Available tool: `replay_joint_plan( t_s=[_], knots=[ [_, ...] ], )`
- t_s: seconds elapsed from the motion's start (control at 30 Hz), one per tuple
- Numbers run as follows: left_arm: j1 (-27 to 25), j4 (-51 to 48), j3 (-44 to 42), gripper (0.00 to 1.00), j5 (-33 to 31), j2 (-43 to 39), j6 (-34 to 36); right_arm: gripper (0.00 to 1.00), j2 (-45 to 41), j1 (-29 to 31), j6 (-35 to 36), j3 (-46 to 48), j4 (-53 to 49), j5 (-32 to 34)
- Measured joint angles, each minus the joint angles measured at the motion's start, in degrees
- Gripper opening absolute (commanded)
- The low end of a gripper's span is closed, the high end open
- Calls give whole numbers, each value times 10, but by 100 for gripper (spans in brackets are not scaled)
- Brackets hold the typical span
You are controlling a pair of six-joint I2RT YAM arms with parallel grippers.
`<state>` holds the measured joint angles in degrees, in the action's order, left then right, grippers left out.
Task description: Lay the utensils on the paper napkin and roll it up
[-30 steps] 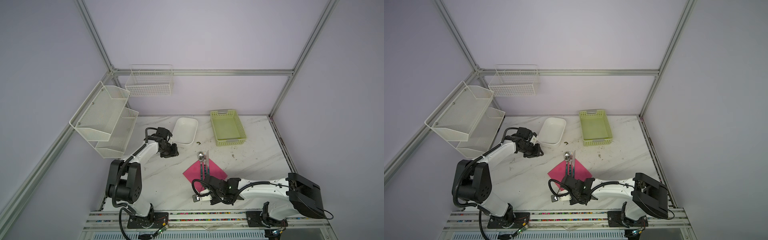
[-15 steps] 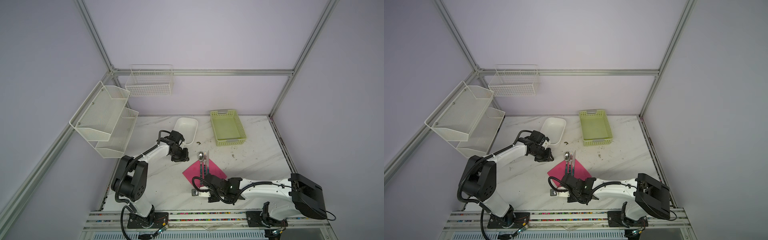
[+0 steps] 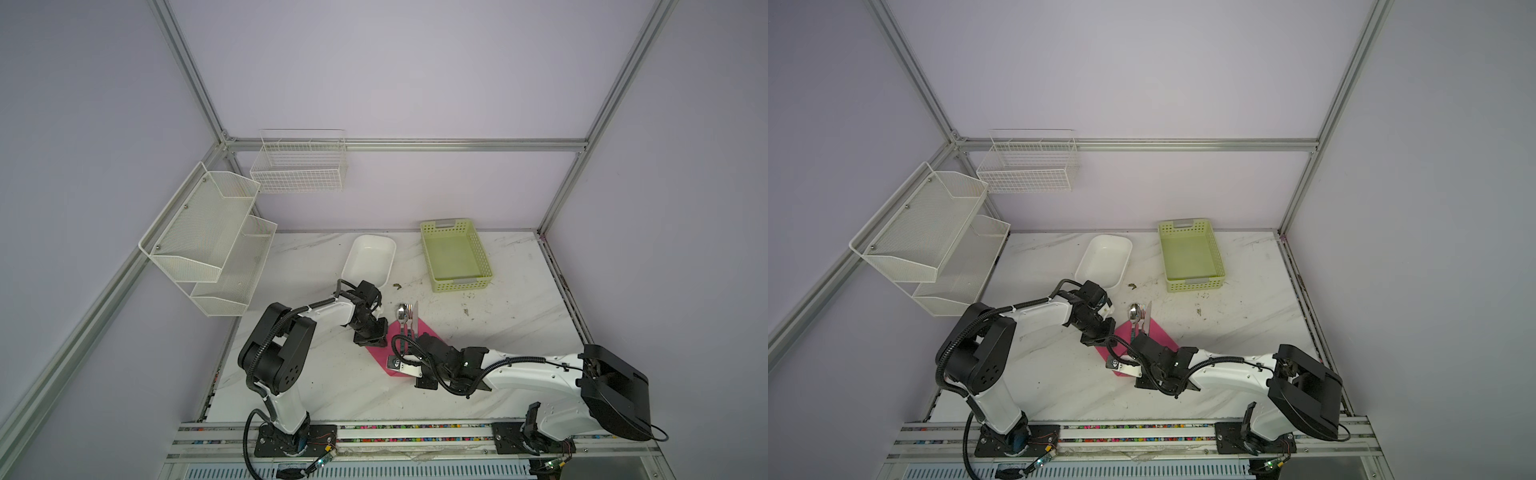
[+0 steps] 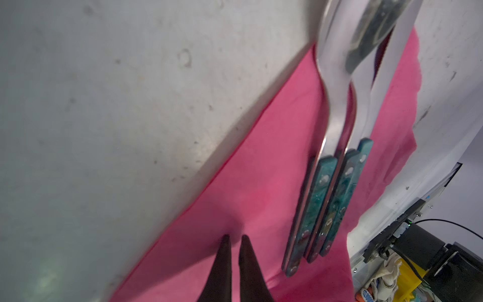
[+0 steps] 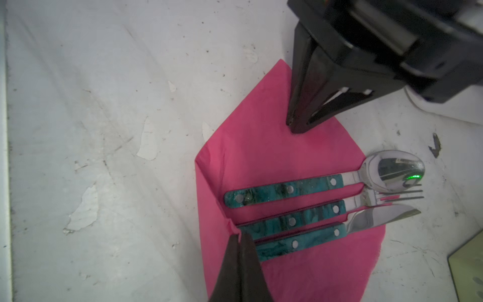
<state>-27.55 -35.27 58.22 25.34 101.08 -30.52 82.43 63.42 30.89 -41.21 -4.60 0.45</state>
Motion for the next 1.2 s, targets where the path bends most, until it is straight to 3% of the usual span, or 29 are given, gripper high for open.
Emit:
replay_joint_plan(
  t_s=[1.2],
  knots=[
    [-8,7,-5,6,-2,2,-3,0,94,-90,70,-37,52,-45]
  ],
)
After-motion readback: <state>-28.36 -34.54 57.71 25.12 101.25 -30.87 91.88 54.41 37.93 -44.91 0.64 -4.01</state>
